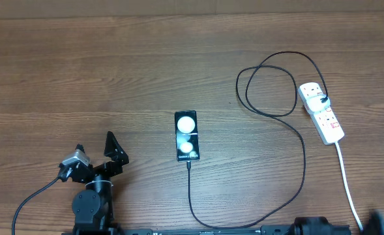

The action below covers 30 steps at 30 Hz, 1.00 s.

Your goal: Plug charger to phone and switch on socket

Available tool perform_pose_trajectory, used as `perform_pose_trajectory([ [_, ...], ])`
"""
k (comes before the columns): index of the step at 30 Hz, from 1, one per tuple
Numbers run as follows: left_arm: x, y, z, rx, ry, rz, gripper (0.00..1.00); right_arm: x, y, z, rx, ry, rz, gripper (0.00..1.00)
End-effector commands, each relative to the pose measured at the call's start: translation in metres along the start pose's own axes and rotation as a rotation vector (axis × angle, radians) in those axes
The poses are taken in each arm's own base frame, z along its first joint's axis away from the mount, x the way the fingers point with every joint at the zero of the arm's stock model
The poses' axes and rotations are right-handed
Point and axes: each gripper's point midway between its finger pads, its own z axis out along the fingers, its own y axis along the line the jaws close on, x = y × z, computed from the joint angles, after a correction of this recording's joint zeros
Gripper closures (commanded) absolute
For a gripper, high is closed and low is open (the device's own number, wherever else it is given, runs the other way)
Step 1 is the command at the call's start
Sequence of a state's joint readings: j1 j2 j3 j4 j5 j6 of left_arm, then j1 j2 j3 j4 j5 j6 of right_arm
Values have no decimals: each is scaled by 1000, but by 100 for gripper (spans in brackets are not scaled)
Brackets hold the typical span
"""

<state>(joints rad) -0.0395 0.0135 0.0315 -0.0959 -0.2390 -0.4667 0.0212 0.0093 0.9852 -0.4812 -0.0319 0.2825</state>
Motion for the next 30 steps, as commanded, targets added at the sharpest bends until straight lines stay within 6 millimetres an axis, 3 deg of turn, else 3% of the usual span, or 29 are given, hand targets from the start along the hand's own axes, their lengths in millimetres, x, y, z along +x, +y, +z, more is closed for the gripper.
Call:
perform_pose_trajectory([
  [1,2,0,0,3,-5,21,0,51,-22,20,48,79,124,0],
  [6,2,0,0,3,-5,21,1,137,-56,32,135,244,186,0],
  [11,2,0,0,3,-5,21,0,181,-81,36,205,274,179,0],
  [17,2,0,0,3,-5,21,0,205,-103,33,290,286,165,0],
  [30,2,0,0,3,-5,21,0,223,-127,28,390,279,144,0],
])
